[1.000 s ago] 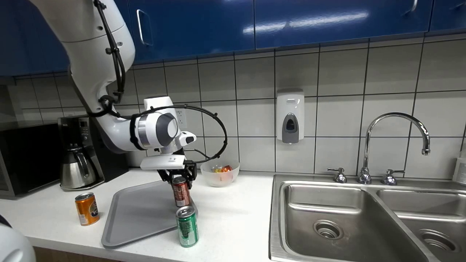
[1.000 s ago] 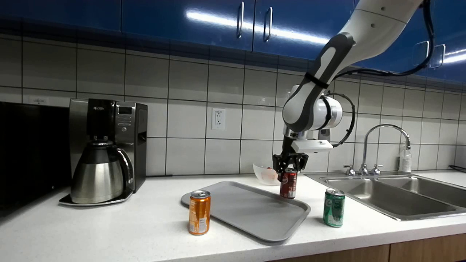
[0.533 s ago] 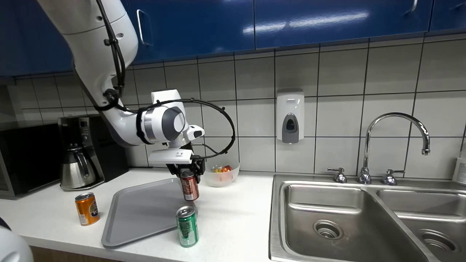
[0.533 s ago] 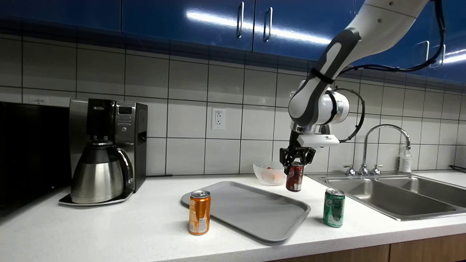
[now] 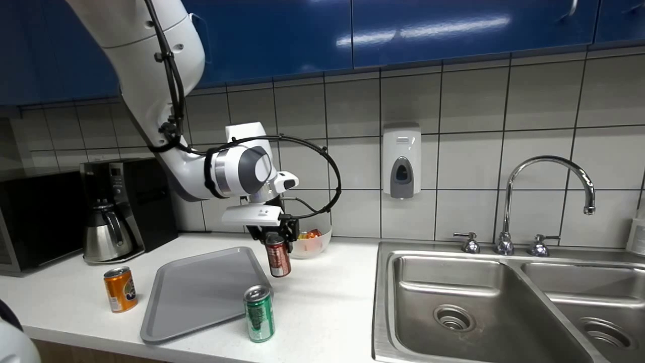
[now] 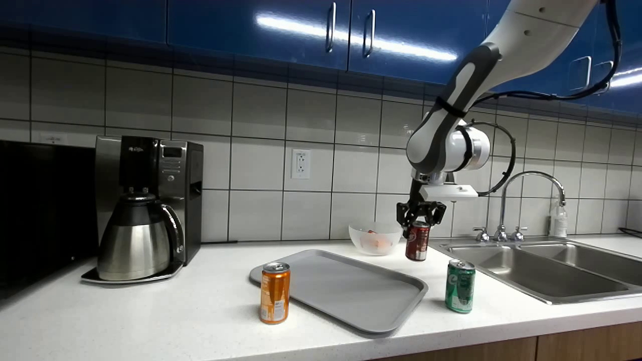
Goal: Remove the cans from the grey tray.
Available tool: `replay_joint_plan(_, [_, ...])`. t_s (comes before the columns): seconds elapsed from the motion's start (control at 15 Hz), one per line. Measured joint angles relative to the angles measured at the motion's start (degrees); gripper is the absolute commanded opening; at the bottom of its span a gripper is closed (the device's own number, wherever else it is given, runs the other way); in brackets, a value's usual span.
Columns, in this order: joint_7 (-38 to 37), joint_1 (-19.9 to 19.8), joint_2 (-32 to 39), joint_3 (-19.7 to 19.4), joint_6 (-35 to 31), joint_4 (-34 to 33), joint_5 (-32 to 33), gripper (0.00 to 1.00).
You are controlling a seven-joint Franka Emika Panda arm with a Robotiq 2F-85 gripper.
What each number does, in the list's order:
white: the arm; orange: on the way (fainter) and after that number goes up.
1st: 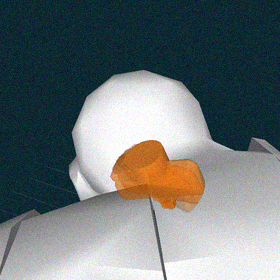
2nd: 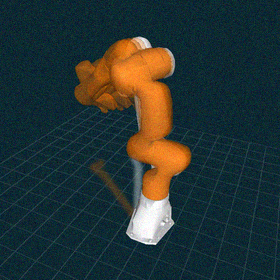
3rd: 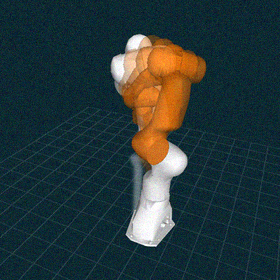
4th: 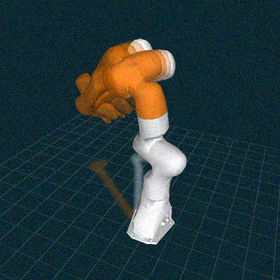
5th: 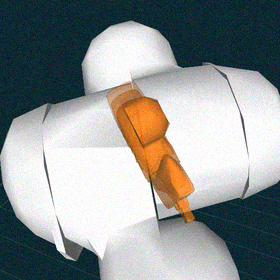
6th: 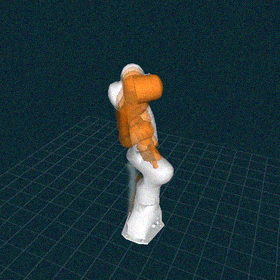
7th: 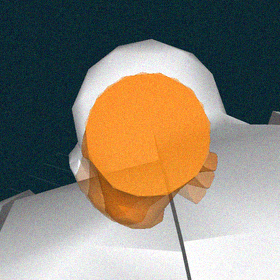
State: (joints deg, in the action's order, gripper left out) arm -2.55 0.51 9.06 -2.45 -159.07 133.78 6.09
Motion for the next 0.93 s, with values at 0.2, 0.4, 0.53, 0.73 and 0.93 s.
replay_joint_plan(0.2, [0.0,-0.4,1.3,-0.4,0.0,-1.0,-0.1,0.38])
replay_joint_plan(0.4, [0.0,-0.8,3.1,-0.5,0.0,-2.3,-0.2,0.38])
replay_joint_plan(0.53, [0.0,-0.8,4.4,-0.7,0.0,-3.3,-0.2,0.38])
replay_joint_plan(0.73, [0.0,-0.8,6.2,-1.0,0.0,-4.7,-0.2,0.38])
replay_joint_plan(0.93, [0.0,-0.8,7.6,-1.2,0.0,-5.8,-0.2,0.38])
